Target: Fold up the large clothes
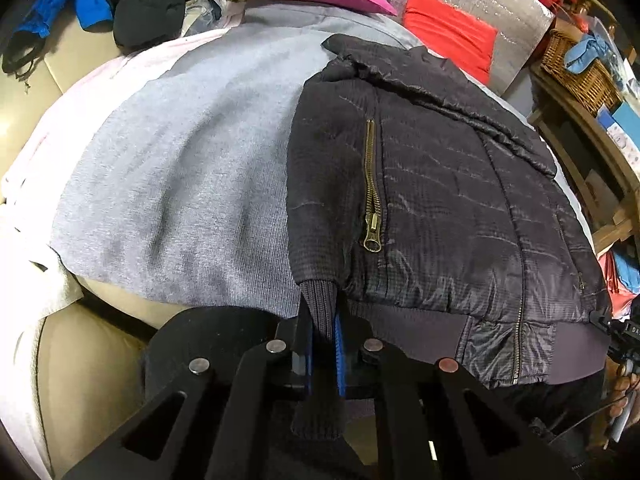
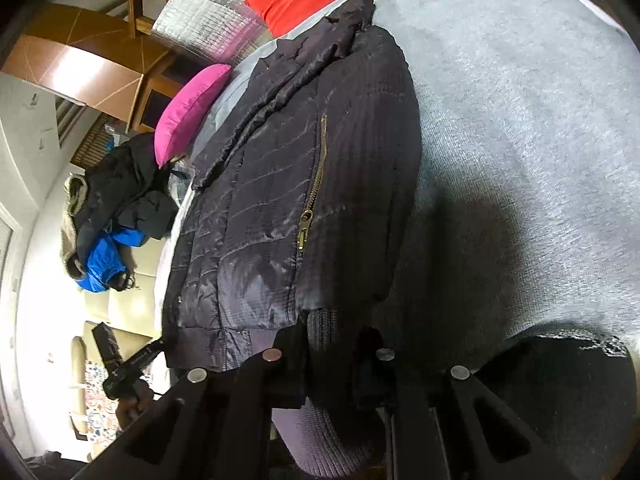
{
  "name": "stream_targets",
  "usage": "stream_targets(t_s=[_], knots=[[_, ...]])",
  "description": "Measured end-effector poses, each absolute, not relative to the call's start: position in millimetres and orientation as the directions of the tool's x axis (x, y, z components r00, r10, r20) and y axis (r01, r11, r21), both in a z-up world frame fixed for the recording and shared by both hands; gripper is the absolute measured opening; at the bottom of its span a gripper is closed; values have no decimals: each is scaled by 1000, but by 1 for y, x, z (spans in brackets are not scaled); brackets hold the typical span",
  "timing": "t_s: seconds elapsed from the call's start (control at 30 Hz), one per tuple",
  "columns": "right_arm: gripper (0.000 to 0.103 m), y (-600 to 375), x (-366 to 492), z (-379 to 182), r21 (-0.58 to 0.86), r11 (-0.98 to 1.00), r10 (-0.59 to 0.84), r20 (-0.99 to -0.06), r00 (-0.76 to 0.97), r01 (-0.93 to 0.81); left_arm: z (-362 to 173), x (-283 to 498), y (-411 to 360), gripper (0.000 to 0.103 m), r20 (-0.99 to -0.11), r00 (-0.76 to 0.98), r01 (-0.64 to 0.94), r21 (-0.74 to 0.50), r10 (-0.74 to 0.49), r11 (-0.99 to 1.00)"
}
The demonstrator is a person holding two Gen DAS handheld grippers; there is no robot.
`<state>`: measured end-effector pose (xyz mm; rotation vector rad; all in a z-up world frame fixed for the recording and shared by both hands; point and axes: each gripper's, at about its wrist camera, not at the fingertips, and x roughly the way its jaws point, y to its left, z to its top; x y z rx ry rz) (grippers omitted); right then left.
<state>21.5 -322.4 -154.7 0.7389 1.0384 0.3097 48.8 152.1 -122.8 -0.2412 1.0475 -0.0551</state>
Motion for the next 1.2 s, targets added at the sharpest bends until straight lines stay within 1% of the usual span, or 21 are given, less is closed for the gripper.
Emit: stream_targets(t_s=[0.2, 0.27, 0.4, 0.43, 0.47, 0.5, 0.53, 0.57, 0.7, 0.73, 0.77, 0.8, 0.87, 0.93, 1.07, 1.13, 1.2], knots=[[16, -325, 26, -161, 698, 708, 577, -661, 480, 111, -127, 51, 152, 9, -859, 488, -76, -219, -155, 973], [18, -326, 27, -166, 702, 702, 582, -662, 472, 119, -129, 52, 151, 9, -862, 483, -76, -217, -155, 973], [20, -330, 28, -171, 714, 687, 592, -657, 467, 135, -133, 58, 148, 10, -865, 472, -79, -232, -169, 969], [21, -329, 28, -171, 712, 689, 591, -659, 465, 134, -134, 60, 148, 10, -866, 471, -84, -234, -169, 969], [22, -329, 28, -171, 710, 692, 589, -662, 464, 134, -135, 62, 147, 16, -866, 470, -89, -237, -169, 967], [24, -328, 28, -171, 704, 697, 584, -668, 461, 138, -138, 65, 147, 21, -869, 463, -95, -243, -173, 965], [27, -328, 29, -172, 700, 700, 580, -673, 459, 141, -140, 67, 146, 30, -869, 462, -97, -250, -179, 963], [28, -327, 30, -171, 693, 707, 573, -678, 460, 141, -140, 67, 146, 33, -865, 468, -100, -255, -181, 962], [52, -322, 35, -172, 689, 711, 568, -680, 464, 139, -143, 71, 144, 33, -866, 466, -102, -257, -183, 961], [52, -321, 36, -171, 693, 709, 573, -674, 466, 129, -143, 70, 144, 23, -866, 467, -94, -252, -181, 963], [47, -320, 37, -171, 694, 709, 575, -672, 467, 125, -142, 69, 144, 15, -865, 468, -83, -246, -181, 966], [17, -321, 36, -172, 700, 703, 580, -666, 469, 123, -141, 68, 145, 13, -863, 470, -72, -250, -188, 966], [17, -325, 34, -173, 717, 685, 598, -653, 464, 126, -136, 62, 148, 11, -852, 489, -67, -251, -187, 966], [15, -329, 29, -169, 717, 687, 597, -649, 471, 117, -131, 57, 150, 10, -842, 505, -64, -254, -188, 965], [15, -336, 21, -163, 749, 654, 621, -612, 489, 108, -112, 46, 155, 10, -810, 544, -53, -294, -219, 954], [14, -340, 16, -156, 781, 617, 646, -570, 508, 91, -100, 41, 159, 10, -792, 564, -47, -314, -235, 948], [14, -344, 11, -148, 821, 569, 679, -505, 533, 53, -96, 39, 162, 10, -785, 572, -44, -318, -236, 947]])
